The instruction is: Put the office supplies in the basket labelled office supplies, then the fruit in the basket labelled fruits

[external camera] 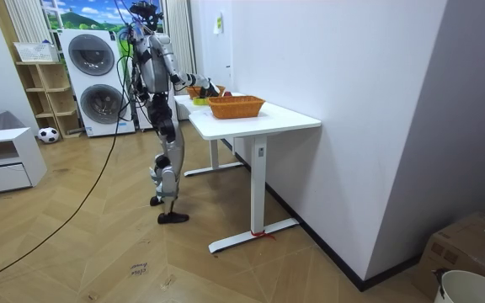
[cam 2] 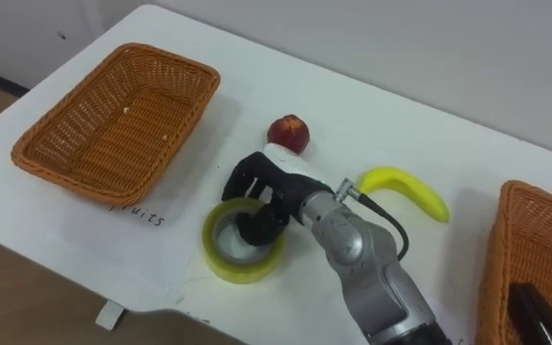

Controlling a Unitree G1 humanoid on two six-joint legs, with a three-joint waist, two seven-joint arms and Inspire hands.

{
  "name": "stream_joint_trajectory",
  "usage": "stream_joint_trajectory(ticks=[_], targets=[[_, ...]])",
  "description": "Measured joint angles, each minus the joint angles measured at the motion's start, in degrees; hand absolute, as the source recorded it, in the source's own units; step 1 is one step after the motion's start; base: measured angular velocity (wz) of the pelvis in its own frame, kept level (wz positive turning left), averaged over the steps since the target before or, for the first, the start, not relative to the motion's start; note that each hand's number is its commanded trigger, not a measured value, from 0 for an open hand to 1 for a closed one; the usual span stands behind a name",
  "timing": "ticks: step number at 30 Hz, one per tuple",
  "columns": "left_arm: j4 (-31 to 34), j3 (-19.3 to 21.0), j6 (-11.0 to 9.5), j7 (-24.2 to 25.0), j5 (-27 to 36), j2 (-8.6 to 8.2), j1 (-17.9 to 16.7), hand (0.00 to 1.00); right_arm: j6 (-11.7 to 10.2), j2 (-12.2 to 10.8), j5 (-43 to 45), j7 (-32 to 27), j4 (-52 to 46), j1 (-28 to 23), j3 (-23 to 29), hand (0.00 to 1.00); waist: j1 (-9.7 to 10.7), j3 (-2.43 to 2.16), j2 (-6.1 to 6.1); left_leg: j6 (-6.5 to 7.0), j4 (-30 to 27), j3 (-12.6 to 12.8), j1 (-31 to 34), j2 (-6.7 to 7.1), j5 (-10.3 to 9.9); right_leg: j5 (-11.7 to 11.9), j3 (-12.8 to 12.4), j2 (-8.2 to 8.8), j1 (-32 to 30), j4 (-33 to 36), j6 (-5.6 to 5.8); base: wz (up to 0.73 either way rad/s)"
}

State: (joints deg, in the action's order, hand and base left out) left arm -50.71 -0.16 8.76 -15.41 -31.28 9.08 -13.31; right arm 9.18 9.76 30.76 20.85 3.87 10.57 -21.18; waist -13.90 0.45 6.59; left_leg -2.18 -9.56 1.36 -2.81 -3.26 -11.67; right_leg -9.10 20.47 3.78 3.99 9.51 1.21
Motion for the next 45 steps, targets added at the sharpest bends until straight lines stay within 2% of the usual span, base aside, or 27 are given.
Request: stream_joint_trajectory(ticks=[3,7,9,11,16,18,20,22,25,27,35,38,39,40,45], targets=[[-1.3,0.6,-0.4,0.0,0.3,-0.01,0.2,0.0,0.0,1.6,0.0,0.9,-2.4,-1.3,0.4,1.0,1.3,-0.04,0.17,0.0,0.0,0.0,0.0,0.0,0.0,0.0,-0.5,0.0,-0.1,0.0,0.0,-0.01],[-2.8,3.4,-1.5,0.0,0.4,-0.65,0.0,0.0,-1.1,4.1,-1.8,1.1,-8.0,-4.1,6.3,1.0,2.6,0.0,0.51,0.0,0.1,0.6,-0.4,0.0,0.0,0.0,-1.7,-0.03,-0.2,0.1,0.0,-0.07],[-2.9,3.7,-1.9,0.0,0.4,-0.65,-0.1,0.0,-2.0,4.2,-2.1,0.0,-9.7,-4.9,9.3,1.0,3.2,0.19,0.56,0.0,0.1,0.9,-0.9,-0.02,0.0,0.0,-2.3,-0.09,-0.1,0.0,0.0,-0.11],[-2.8,3.9,-2.2,0.0,0.6,-0.65,-0.3,0.0,-2.3,4.4,-3.4,-1.4,-11.0,-5.9,11.5,1.0,3.7,0.17,0.62,0.0,0.1,1.6,-1.3,-0.03,0.0,0.0,-3.3,-0.12,-0.1,0.1,0.0,-0.16],[-2.1,3.9,-3.0,-0.3,3.8,-0.5,-0.7,0.0,-2.3,4.8,-3.4,-3.3,-13.0,-6.7,14.6,1.0,7.6,0.17,0.59,0.0,0.1,1.8,-1.3,-0.04,0.0,0.0,-3.6,-0.12,-0.2,0.2,0.03,-0.03],[-2.1,3.9,-3.2,-0.8,4.4,-0.53,-0.5,0.0,-2.3,4.8,-3.4,-4.0,-13.6,-7.1,16.4,1.0,8.2,0.15,0.48,0.0,0.3,2.3,-1.4,-0.13,0.0,0.0,-4.1,-0.23,-0.2,0.3,0.03,-0.12],[-2.1,3.9,-3.4,-1.6,4.7,-0.56,-0.4,0.0,-2.3,4.8,-3.4,-4.9,-13.9,-7.2,17.7,1.0,8.6,-0.06,0.17,0.0,0.6,3.2,-1.9,-0.29,0.0,0.1,-4.7,-0.42,-0.2,0.3,0.04,-0.19],[-2.2,3.9,-3.4,-2.2,4.8,-0.55,-0.7,0.0,-2.3,5.5,-3.4,-6.3,-14.1,-7.2,18.6,1.0,9.1,-0.48,-0.26,0.0,0.8,3.9,-2.5,-0.3,0.0,0.1,-5.6,-0.47,-0.2,0.3,0.06,-0.17],[-2.2,3.9,-3.4,-2.8,4.8,-0.44,-1.2,0.0,-2.2,6.2,-3.5,-7.0,-14.6,-7.2,18.9,1.0,9.8,-0.72,-0.86,0.0,0.8,4.6,-2.9,-0.28,0.0,0.2,-6.3,-0.47,0.0,0.3,0.16,-0.14],[-2.2,4.0,-3.4,-2.8,4.8,-0.35,-1.2,0.0,-2.2,6.2,-3.5,-7.1,-15.2,-7.2,19.6,1.0,10.6,-0.67,-0.96,0.0,0.8,4.6,-2.9,-0.28,0.0,0.2,-6.4,-0.44,0.0,0.3,0.17,0.0],[-2.5,4.9,-4.2,-2.6,4.8,-0.46,-1.4,0.0,-2.4,6.3,-3.8,-9.5,-16.1,-7.2,23.9,1.0,11.0,-0.58,-1.15,0.0,0.9,5.6,-3.9,-0.27,0.0,0.2,-7.6,-0.5,0.1,0.5,0.18,-0.06],[-3.3,5.8,-4.3,-2.6,4.8,-0.79,-1.2,0.0,-2.9,6.5,-5.9,-10.6,-16.1,-7.2,26.0,1.0,11.3,-0.41,-1.3,0.0,0.9,6.1,-3.9,-0.29,0.0,0.4,-7.8,-0.5,-0.1,0.5,0.2,-0.06],[-3.6,6.2,-4.5,-2.6,4.8,-0.89,-1.1,0.0,-3.4,6.6,-6.5,-10.7,-16.1,-7.2,27.0,1.0,12.1,-0.29,-1.17,0.0,0.9,6.2,-3.8,-0.29,0.0,0.4,-7.7,-0.48,-0.1,0.5,0.22,0.0],[-4.5,6.7,-5.1,-2.6,4.8,-0.88,-1.0,0.0,-3.7,6.8,-7.4,-11.1,-16.1,-7.3,27.9,1.0,12.3,-0.26,-1.22,0.0,1.0,6.2,-3.8,-0.3,0.0,0.4,-7.7,-0.49,-0.1,0.5,0.23,0.0],[-5.4,6.8,-5.2,-2.6,4.8,-0.86,-1.0,0.0,-4.4,8.7,-8.9,-13.2,-16.1,-7.5,30.2,1.0,13.3,-0.25,-1.04,0.02,1.3,6.6,-3.9,-0.37,0.0,0.5,-7.9,-0.63,-0.2,0.5,0.24,0.0]])
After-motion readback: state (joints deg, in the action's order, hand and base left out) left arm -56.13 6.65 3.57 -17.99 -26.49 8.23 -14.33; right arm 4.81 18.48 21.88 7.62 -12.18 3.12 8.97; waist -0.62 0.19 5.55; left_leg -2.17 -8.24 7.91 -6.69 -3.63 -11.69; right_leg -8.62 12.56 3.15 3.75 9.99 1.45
